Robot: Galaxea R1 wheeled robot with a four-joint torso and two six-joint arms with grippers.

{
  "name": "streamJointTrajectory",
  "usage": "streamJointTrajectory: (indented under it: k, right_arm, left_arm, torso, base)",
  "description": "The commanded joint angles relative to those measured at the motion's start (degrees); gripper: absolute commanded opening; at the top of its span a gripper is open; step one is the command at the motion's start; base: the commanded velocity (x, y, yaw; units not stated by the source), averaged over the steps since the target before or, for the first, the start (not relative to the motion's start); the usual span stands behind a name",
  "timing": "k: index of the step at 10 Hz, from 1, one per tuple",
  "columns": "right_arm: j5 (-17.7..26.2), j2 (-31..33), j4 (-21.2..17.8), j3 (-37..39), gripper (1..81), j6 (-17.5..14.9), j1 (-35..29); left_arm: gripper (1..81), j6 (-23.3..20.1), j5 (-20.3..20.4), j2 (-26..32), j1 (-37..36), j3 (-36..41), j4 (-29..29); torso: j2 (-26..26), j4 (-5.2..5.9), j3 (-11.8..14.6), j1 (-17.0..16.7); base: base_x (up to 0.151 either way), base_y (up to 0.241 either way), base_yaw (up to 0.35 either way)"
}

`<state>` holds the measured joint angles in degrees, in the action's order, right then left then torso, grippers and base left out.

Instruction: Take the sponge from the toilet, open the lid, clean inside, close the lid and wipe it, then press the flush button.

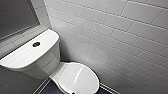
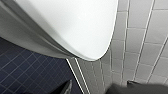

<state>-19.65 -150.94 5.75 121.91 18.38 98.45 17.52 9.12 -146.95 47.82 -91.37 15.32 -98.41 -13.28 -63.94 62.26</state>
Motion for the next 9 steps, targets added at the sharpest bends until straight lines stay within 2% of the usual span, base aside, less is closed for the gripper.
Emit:
streamJointTrajectory:
  k: [1,5,9]
  right_arm:
    - [4.4,1.3,1.2,-0.6,1.0,-0.2,2.7]
    - [4.4,1.0,1.2,-1.2,1.0,-0.2,2.5]
    - [4.3,1.4,1.1,-1.8,1.0,-0.2,2.7]
  left_arm:
    - [81.1,3.5,0.3,0.1,-4.8,0.4,0.1]
    - [81.1,5.3,2.4,0.5,-5.9,-0.2,0.2]
    - [81.1,6.6,2.6,-1.0,-6.9,-3.2,0.3]
  torso:
    - [0.0,0.0,0.0,0.0]
    - [0.0,0.0,0.0,0.0]
    - [0.0,0.0,0.0,0.0]
  base:
    - [0.0,0.0,0.0]
    - [0.0,0.0,0.0]
    - [0.0,0.0,0.0]
